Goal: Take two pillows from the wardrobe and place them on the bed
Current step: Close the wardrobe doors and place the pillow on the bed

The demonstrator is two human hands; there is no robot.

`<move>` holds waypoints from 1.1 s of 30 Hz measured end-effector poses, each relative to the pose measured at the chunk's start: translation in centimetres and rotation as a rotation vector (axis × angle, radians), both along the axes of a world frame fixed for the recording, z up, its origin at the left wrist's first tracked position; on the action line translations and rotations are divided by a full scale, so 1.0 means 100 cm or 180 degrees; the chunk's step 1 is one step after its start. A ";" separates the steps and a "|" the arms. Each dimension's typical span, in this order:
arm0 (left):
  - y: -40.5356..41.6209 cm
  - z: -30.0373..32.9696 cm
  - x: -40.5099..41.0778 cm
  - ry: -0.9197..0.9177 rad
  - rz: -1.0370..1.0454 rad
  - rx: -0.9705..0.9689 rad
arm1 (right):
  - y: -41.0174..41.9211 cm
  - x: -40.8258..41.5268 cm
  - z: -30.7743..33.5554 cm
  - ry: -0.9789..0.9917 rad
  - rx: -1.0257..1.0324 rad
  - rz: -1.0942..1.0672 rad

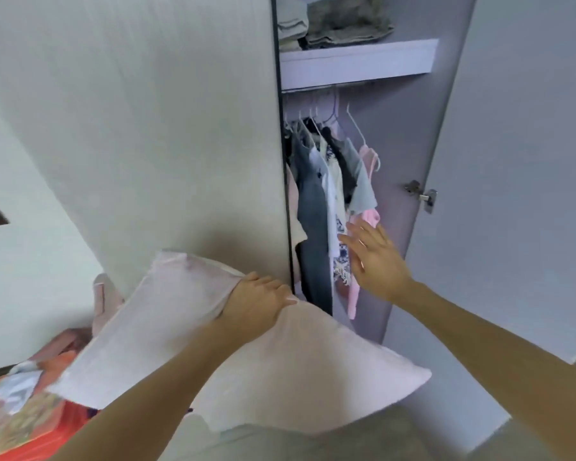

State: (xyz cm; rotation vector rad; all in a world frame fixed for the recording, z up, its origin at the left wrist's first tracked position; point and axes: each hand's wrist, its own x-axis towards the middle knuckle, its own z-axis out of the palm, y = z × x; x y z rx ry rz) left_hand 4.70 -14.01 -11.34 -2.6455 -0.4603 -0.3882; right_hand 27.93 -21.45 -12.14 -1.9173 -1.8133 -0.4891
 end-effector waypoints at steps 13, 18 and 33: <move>-0.099 -0.029 0.112 0.0047 -0.1925 -0.0267 | -0.215 0.032 -0.005 0.1212 0.1008 -0.2481; -0.134 -0.032 0.149 -0.0030 -0.2408 -0.0195 | -0.255 0.073 0.017 0.1470 0.0948 -0.3246; -0.126 0.001 0.192 -0.0120 -0.2556 0.0147 | -0.235 0.118 0.029 0.2234 0.2104 -0.2750</move>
